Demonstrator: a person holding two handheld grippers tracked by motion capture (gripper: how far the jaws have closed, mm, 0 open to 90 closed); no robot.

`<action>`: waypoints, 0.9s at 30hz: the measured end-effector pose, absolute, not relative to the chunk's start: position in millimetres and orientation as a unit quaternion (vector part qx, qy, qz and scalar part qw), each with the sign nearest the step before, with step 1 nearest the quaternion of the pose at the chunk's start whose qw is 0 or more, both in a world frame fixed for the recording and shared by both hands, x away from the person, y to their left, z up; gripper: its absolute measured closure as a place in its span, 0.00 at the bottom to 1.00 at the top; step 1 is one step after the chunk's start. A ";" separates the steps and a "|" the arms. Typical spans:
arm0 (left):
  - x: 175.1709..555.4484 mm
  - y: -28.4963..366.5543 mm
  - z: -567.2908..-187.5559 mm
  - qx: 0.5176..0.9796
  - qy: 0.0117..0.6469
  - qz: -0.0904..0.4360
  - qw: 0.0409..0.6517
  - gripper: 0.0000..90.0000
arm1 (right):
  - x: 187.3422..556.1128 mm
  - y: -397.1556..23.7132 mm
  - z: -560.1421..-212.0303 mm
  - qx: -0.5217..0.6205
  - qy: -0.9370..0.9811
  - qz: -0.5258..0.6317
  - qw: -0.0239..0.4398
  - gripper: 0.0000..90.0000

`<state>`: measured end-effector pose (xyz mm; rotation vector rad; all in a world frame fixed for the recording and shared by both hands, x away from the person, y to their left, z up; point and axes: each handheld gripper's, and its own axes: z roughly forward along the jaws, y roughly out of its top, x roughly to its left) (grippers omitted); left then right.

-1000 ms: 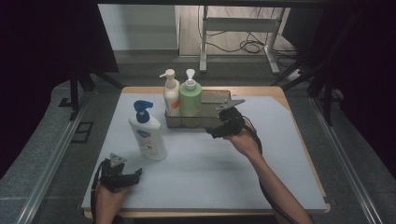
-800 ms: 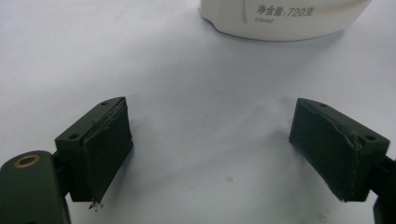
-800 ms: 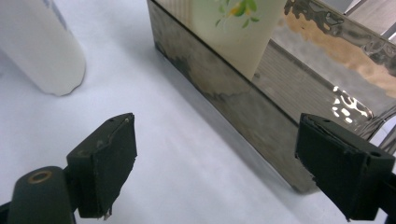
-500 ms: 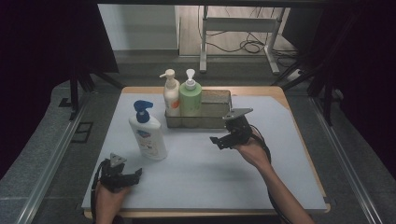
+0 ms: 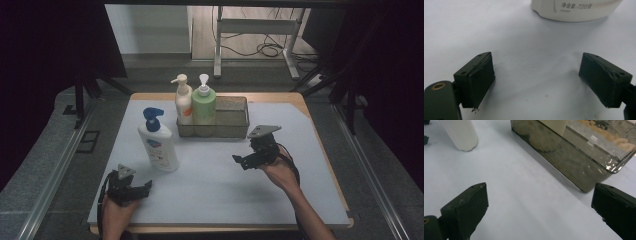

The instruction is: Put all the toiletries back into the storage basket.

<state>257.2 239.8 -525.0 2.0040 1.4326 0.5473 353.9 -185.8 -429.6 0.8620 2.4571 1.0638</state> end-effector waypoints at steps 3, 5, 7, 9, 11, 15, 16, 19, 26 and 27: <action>257.2 239.8 -525.0 0.756 0.541 0.207 0.304 0.14 | 348.1 -190.0 -431.6 0.301 0.862 0.372 0.167 0.01; 257.2 239.7 -525.0 0.756 0.541 0.207 0.304 0.14 | 343.9 -193.5 -433.1 0.298 0.864 0.368 0.172 0.01; 257.2 239.8 -525.0 0.757 0.541 0.207 0.304 0.14 | 340.0 -197.9 -435.1 0.298 0.863 0.368 0.176 0.01; 257.4 240.0 -525.0 0.758 0.539 0.207 0.304 0.14 | 336.1 -203.1 -437.0 0.302 0.860 0.371 0.176 0.00; 257.3 240.0 -524.9 0.757 0.540 0.208 0.303 0.14 | 331.6 -207.9 -438.5 0.305 0.859 0.370 0.178 0.00; 257.1 239.3 -525.0 0.755 0.542 0.208 0.305 0.14 | 321.5 -215.7 -441.6 0.309 0.854 0.374 0.190 0.00; 257.1 239.2 -525.1 0.754 0.543 0.207 0.305 0.14 | 319.1 -217.5 -442.4 0.311 0.852 0.375 0.190 0.00; 257.1 239.4 -525.0 0.756 0.542 0.207 0.304 0.14 | 312.4 -222.6 -446.5 0.313 0.851 0.375 0.195 0.00; 257.1 239.4 -524.9 0.755 0.542 0.207 0.304 0.14 | 300.5 -238.2 -461.4 0.326 0.849 0.370 0.190 0.00; 257.1 239.4 -524.9 0.755 0.542 0.207 0.304 0.14 | 299.2 -240.6 -463.9 0.328 0.850 0.366 0.190 0.00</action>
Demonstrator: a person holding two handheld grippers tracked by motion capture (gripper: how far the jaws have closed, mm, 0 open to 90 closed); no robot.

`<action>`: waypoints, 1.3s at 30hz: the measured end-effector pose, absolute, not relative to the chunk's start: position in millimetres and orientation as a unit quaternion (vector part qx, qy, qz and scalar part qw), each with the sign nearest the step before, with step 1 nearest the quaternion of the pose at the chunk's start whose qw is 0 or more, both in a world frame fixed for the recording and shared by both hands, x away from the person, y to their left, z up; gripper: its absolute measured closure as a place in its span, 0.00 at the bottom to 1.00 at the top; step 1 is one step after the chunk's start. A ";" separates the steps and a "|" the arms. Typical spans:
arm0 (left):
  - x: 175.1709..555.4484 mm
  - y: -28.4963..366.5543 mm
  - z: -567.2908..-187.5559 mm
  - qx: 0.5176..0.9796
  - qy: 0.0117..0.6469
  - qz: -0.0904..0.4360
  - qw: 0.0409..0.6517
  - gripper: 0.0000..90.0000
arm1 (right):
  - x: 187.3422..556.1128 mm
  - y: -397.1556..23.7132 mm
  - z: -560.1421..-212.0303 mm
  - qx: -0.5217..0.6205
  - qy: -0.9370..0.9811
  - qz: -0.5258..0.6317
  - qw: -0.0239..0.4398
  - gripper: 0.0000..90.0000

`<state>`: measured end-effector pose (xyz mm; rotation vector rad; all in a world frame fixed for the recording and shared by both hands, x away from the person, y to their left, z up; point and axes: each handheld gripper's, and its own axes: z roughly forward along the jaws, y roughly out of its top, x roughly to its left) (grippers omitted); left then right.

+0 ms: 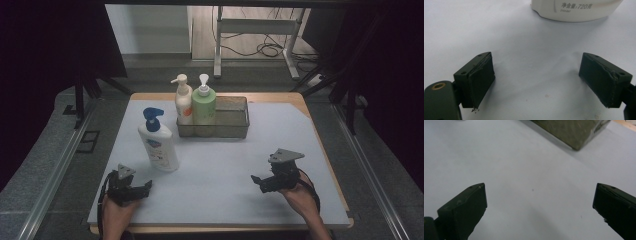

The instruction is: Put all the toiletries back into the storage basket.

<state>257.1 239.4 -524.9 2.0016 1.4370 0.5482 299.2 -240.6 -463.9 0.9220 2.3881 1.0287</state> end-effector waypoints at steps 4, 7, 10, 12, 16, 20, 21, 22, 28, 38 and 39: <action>257.2 239.4 -524.8 0.756 0.542 0.206 0.304 0.14 | 294.9 -252.0 -474.0 0.347 0.841 0.371 0.186 0.00; 257.3 239.4 -524.7 0.756 0.543 0.205 0.304 0.14 | 292.8 -259.0 -481.7 0.359 0.836 0.370 0.188 0.00; 257.5 239.5 -524.5 0.756 0.543 0.205 0.304 0.14 | 290.9 -264.6 -491.3 0.370 0.832 0.371 0.185 0.00; 257.5 239.5 -524.5 0.756 0.543 0.205 0.304 0.14 | 290.2 -267.5 -498.9 0.375 0.833 0.365 0.181 0.00; 257.6 239.9 -524.2 0.756 0.543 0.203 0.305 0.14 | 290.5 -272.1 -510.9 0.386 0.833 0.355 0.177 0.00; 256.7 241.8 -523.1 0.751 0.545 0.207 0.310 0.20 | 293.1 -276.0 -520.1 0.394 0.832 0.352 0.169 0.00; 256.2 242.7 -522.5 0.751 0.544 0.208 0.311 0.25 | 294.1 -276.3 -520.8 0.396 0.833 0.351 0.163 0.00; 256.3 243.4 -522.2 0.751 0.544 0.208 0.311 0.27 | 295.0 -276.5 -521.0 0.396 0.834 0.350 0.159 0.00; 259.0 245.7 -517.4 0.747 0.538 0.225 0.319 0.42 | 295.5 -273.9 -522.7 0.391 0.841 0.339 0.157 0.00; 282.7 254.6 -511.3 0.724 0.541 0.249 0.348 0.70 | 295.7 -274.0 -522.9 0.392 0.840 0.340 0.157 0.00; 286.6 256.2 -511.1 0.721 0.544 0.247 0.352 0.74 | 295.7 -273.9 -522.9 0.392 0.840 0.340 0.157 0.00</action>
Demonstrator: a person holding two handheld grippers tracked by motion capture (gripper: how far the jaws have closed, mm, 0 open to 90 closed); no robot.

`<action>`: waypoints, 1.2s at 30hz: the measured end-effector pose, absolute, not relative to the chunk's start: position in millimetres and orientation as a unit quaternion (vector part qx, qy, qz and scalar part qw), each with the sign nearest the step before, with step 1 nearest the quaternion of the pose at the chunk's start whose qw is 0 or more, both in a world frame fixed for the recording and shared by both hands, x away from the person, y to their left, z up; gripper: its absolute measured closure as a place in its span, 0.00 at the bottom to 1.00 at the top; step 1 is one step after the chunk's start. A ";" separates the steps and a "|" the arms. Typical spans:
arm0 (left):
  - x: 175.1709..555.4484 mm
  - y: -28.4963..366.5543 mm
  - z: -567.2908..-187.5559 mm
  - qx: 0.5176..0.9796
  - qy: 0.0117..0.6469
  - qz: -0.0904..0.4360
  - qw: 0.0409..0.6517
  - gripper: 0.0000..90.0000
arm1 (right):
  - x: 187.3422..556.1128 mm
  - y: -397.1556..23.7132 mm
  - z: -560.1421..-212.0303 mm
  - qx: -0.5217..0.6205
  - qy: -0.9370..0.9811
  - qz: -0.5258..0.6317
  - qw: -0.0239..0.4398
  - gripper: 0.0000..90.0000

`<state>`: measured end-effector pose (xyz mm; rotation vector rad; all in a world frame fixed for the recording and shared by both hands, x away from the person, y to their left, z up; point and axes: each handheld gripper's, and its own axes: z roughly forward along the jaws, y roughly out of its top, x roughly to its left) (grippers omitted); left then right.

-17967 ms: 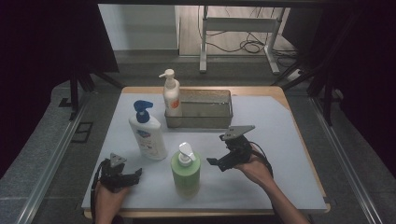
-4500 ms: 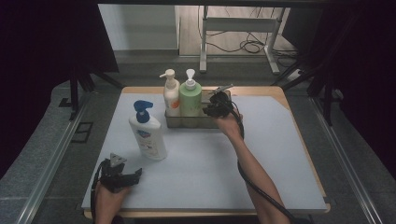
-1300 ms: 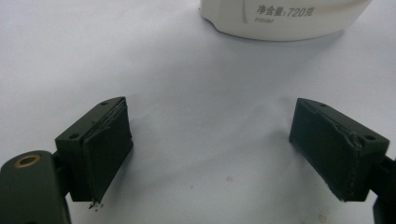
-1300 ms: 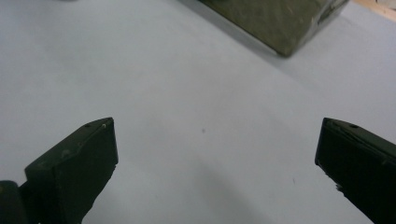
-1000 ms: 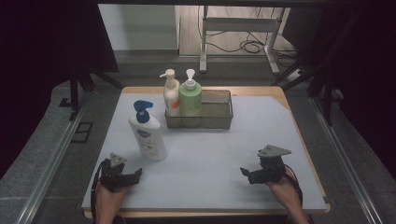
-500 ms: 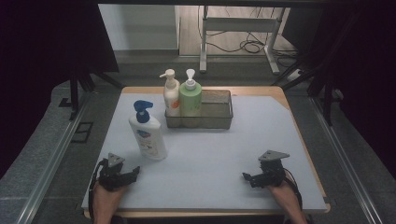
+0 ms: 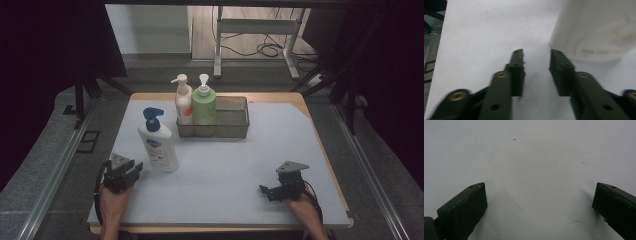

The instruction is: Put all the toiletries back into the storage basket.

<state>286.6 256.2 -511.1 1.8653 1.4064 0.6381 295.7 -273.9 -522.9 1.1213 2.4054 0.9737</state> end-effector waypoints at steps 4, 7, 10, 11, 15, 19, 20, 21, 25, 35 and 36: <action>301.3 257.3 -511.1 0.715 0.549 0.239 0.361 0.90 | 295.7 -273.8 -522.9 0.392 0.841 0.340 0.157 0.00; 311.5 254.9 -511.1 0.717 0.549 0.240 0.357 0.99 | 295.6 -273.8 -522.9 0.392 0.840 0.340 0.157 0.00; 321.0 251.9 -512.8 0.716 0.555 0.234 0.352 0.99 | 295.6 -273.8 -523.0 0.392 0.840 0.340 0.157 0.00; 323.2 251.3 -513.6 0.717 0.557 0.231 0.350 0.99 | 295.7 -273.8 -523.0 0.392 0.840 0.340 0.157 0.00; 325.5 247.5 -516.1 0.717 0.564 0.212 0.351 0.99 | 295.6 -273.8 -523.0 0.392 0.840 0.340 0.157 0.00; 327.1 242.0 -516.7 0.719 0.565 0.209 0.346 0.99 | 295.6 -273.8 -523.0 0.392 0.840 0.340 0.157 0.00; 327.8 240.6 -517.2 0.719 0.566 0.207 0.347 0.99 | 295.6 -273.9 -523.0 0.392 0.840 0.340 0.157 0.00; 328.3 239.2 -517.6 0.720 0.564 0.206 0.347 0.99 | 295.6 -273.9 -523.0 0.392 0.840 0.340 0.157 0.00; 329.1 233.0 -516.6 0.727 0.556 0.213 0.342 0.99 | 295.7 -273.9 -523.0 0.392 0.840 0.340 0.157 0.00; 340.8 220.5 -514.6 0.731 0.545 0.222 0.345 0.99 | 295.6 -273.9 -523.0 0.392 0.840 0.340 0.157 0.00; 343.1 220.0 -514.4 0.731 0.545 0.223 0.345 0.99 | 295.6 -273.9 -523.0 0.392 0.840 0.340 0.157 0.00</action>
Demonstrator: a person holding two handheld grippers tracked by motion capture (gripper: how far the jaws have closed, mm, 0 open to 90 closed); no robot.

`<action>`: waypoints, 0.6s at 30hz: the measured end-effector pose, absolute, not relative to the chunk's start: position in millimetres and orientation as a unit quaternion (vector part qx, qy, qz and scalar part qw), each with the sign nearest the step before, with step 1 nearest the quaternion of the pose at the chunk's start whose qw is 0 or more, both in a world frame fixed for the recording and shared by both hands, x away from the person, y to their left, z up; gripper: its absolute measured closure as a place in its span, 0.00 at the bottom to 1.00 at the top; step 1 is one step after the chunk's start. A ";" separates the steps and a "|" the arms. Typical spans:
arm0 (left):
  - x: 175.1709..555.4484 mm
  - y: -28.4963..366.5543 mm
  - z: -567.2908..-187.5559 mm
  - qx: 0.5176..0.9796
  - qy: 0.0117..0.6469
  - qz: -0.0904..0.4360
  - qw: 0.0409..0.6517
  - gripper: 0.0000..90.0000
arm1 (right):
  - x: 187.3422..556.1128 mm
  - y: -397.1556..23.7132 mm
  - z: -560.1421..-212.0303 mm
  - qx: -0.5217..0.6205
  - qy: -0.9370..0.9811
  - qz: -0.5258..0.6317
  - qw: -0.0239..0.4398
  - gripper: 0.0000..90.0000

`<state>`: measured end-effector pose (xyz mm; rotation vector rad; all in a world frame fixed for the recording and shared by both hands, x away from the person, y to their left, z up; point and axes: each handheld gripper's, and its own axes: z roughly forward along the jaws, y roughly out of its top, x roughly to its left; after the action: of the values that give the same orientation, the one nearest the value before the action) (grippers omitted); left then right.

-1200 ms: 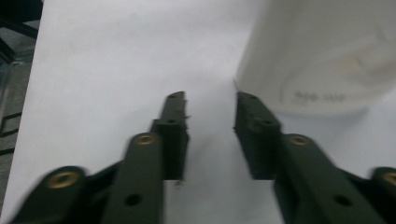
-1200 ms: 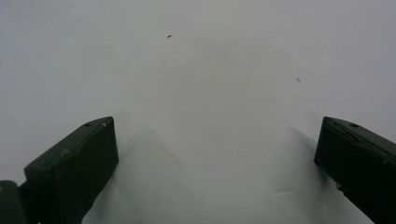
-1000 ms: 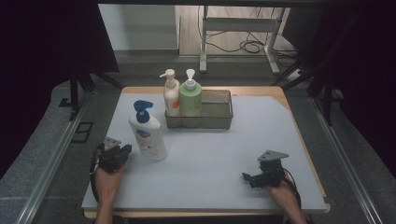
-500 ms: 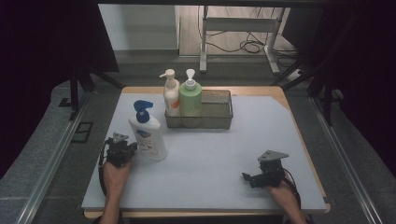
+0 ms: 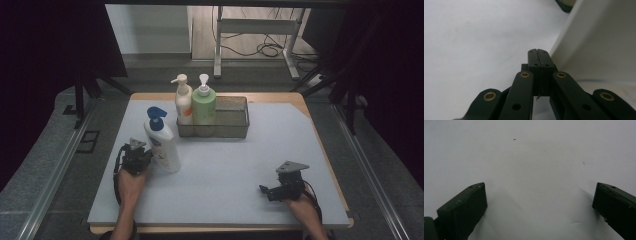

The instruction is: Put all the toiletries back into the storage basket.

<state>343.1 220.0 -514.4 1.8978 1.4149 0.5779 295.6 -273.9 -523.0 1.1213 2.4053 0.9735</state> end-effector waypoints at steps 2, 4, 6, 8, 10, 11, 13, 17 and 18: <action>348.6 221.2 -513.6 0.727 0.546 0.222 0.353 0.99 | 295.6 -273.9 -523.1 0.392 0.840 0.340 0.157 0.00; 353.2 221.5 -513.1 0.728 0.544 0.220 0.355 0.99 | 295.6 -274.0 -523.1 0.392 0.840 0.340 0.157 0.00; 358.3 221.0 -513.0 0.729 0.540 0.216 0.362 0.99 | 295.6 -274.0 -523.1 0.392 0.840 0.340 0.157 0.00; 362.9 222.1 -513.5 0.731 0.532 0.210 0.371 0.99 | 295.6 -273.9 -523.1 0.392 0.840 0.340 0.157 0.00; 365.6 223.3 -514.7 0.731 0.529 0.201 0.381 0.99 | 295.6 -274.0 -523.1 0.392 0.840 0.341 0.157 0.00; 365.9 223.7 -515.0 0.732 0.527 0.199 0.383 0.99 | 295.6 -274.0 -523.1 0.392 0.840 0.340 0.157 0.00; 365.6 224.2 -515.2 0.736 0.524 0.198 0.380 0.99 | 295.6 -274.0 -523.1 0.392 0.840 0.340 0.157 0.00; 365.0 221.9 -515.8 0.741 0.518 0.193 0.381 0.99 | 295.6 -274.0 -523.1 0.392 0.840 0.340 0.157 0.00; 365.0 220.6 -515.7 0.744 0.515 0.193 0.380 0.99 | 295.6 -274.0 -523.1 0.392 0.840 0.340 0.157 0.00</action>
<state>365.0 220.6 -515.7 1.8998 1.3149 0.4926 295.6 -274.0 -523.1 1.1207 2.4048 0.9744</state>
